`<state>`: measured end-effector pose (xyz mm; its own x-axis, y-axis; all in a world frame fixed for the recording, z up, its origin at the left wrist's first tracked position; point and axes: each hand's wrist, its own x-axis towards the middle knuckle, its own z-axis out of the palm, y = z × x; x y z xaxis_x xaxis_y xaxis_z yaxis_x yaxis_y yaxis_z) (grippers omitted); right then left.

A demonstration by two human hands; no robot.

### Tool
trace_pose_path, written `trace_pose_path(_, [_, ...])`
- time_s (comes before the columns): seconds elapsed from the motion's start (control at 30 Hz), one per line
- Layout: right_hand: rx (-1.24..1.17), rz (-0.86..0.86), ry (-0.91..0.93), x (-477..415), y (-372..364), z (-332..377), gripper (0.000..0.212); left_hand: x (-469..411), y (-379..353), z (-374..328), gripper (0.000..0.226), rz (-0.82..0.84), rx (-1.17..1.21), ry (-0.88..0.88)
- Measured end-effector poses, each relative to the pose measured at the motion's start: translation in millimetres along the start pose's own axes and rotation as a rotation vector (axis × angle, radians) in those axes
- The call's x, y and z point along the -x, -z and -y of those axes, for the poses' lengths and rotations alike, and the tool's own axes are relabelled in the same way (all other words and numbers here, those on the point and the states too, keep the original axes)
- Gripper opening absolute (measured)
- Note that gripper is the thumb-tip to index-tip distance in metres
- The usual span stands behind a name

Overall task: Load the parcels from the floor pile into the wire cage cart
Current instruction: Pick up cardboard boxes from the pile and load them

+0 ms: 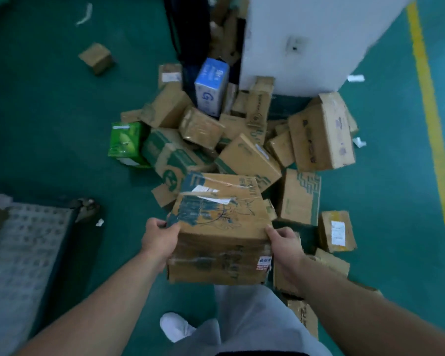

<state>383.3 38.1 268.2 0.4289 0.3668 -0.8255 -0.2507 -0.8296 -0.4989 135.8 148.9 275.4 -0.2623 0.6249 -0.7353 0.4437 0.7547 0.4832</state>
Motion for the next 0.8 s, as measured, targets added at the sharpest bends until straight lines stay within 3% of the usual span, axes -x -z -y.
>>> trace_pose_path(0.13, [0.178, 0.025, 0.183, 58, -82, 18, 0.034, 14, 95, 83, 0.034, -0.003, 0.327, 0.187])
trace_pose_path(0.33, [0.476, 0.267, 0.389, 158, -236, 10, 0.037, 36, 226, 216, 0.042, -0.014, 0.703, 0.361])
trace_pose_path(0.53, [0.778, 0.504, 0.558, 256, -359, -15, 0.029, 77, 325, 301, 0.051, -0.195, 0.978, 0.411])
trace_pose_path(0.7, [0.964, 0.623, 0.707, 316, -430, -32, 0.018, 107, 373, 347, 0.027, -0.284, 1.156, 0.412])
trace_pose_path(0.8, [1.035, 0.750, 0.767, 342, -465, -33, 0.017, 115, 387, 361, 0.028, -0.349, 1.281, 0.400])
